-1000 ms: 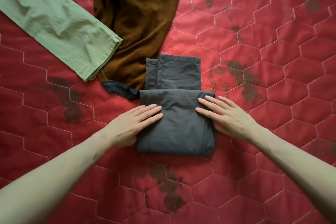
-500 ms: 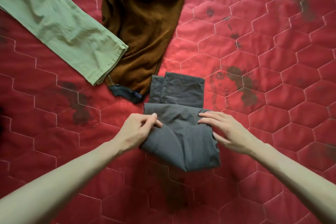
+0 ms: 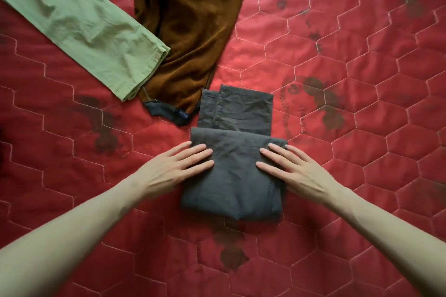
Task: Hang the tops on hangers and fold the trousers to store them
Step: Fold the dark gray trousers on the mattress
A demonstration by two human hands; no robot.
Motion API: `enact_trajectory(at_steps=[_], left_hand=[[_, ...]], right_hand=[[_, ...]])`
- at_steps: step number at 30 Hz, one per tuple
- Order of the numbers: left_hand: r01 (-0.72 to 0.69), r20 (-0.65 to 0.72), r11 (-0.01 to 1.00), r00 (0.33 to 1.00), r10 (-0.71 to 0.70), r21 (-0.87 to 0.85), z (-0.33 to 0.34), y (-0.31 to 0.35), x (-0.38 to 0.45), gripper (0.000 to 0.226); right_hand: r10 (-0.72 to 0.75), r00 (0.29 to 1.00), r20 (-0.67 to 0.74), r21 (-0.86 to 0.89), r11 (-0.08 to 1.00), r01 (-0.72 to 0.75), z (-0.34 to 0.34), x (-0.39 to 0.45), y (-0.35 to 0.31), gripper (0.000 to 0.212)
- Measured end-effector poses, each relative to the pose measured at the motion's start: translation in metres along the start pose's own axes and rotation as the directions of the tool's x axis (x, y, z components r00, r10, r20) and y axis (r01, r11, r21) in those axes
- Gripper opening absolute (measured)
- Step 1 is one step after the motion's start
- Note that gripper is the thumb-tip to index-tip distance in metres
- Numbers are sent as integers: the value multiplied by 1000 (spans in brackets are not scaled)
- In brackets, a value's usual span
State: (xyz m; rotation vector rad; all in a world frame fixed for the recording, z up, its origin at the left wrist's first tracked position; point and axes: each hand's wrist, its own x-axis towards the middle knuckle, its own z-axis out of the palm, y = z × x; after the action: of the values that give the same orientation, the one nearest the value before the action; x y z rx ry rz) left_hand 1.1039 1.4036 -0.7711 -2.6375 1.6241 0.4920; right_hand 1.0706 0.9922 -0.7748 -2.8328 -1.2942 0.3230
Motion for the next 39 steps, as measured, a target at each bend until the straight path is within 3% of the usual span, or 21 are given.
enact_trajectory(at_steps=[4, 7, 10, 11, 12, 14, 15, 17, 19, 22, 25, 28, 30, 32, 33, 34, 37, 39], left_hand=[[-17, 20, 999, 1000, 18, -46, -19, -2, 10, 75], [5, -57, 987, 998, -15, -158, -33, 0, 13, 65], [52, -193, 931, 973, -129, -362, -34, 5, 9, 45], [106, -178, 856, 958, -224, -506, -33, 10, 6, 47], [178, -119, 709, 930, -348, -683, -32, 17, 2, 49], [301, 34, 394, 829, -558, -868, -34, 31, -1, 46], [327, 44, 347, 780, -624, -879, -35, 36, 0, 45], [332, 31, 295, 708, -705, -896, -35, 46, 6, 44], [329, 95, 148, 620, -779, -933, -35, 53, 15, 36], [298, 204, -38, 548, -812, -954, -27, 59, 26, 23], [330, 293, -126, 528, -797, -936, -17, 57, 34, 24], [459, 452, -224, 480, -752, -860, -7, 48, 35, 19], [563, 454, -194, 369, -811, -803, -8, 43, 34, 26], [674, 216, -57, 155, -964, -737, -15, 44, 32, 16], [704, 47, 54, 122, -991, -708, -20, 48, 34, 10], [715, -91, 188, 172, -981, -673, -26, 53, 39, 15], [628, -284, 562, 493, -822, -537, -28, 71, 62, 45], [591, -256, 649, 614, -747, -479, -20, 79, 78, 56]], right_hand=[[-7, 999, 44, 31, 1000, 6, -13, 13, 0, 65], [85, 996, 35, 269, 959, -91, -27, 18, -5, 71], [168, 985, 49, 562, 810, -166, -38, 14, -15, 63], [218, 975, 36, 651, 735, -188, -40, 12, -19, 59], [285, 957, 52, 747, 625, -227, -41, 9, -24, 59], [410, 891, 196, 889, 310, -337, -40, 2, -34, 65], [464, 842, 276, 901, 180, -395, -38, 0, -40, 62], [617, 698, 363, 874, 34, -484, -32, 3, -52, 46], [740, 591, 321, 906, -58, -420, -23, 9, -58, 32], [785, 547, 291, 947, -155, -281, -20, 20, -66, 17], [814, 489, 313, 916, -122, -383, -8, 22, -68, 9], [820, 451, 353, 847, -76, -526, -3, 24, -66, 3], [854, 389, 345, 799, -51, -599, -8, 26, -64, 20], [932, 317, 176, 748, 83, -659, -17, 31, -65, 38], [949, 313, 34, 711, 197, -675, -22, 36, -66, 42], [933, 350, -89, 668, 316, -674, -27, 43, -68, 45], [744, 618, -253, 517, 644, -563, -28, 74, -79, 54], [630, 743, -224, 401, 755, -519, -14, 89, -86, 59]])
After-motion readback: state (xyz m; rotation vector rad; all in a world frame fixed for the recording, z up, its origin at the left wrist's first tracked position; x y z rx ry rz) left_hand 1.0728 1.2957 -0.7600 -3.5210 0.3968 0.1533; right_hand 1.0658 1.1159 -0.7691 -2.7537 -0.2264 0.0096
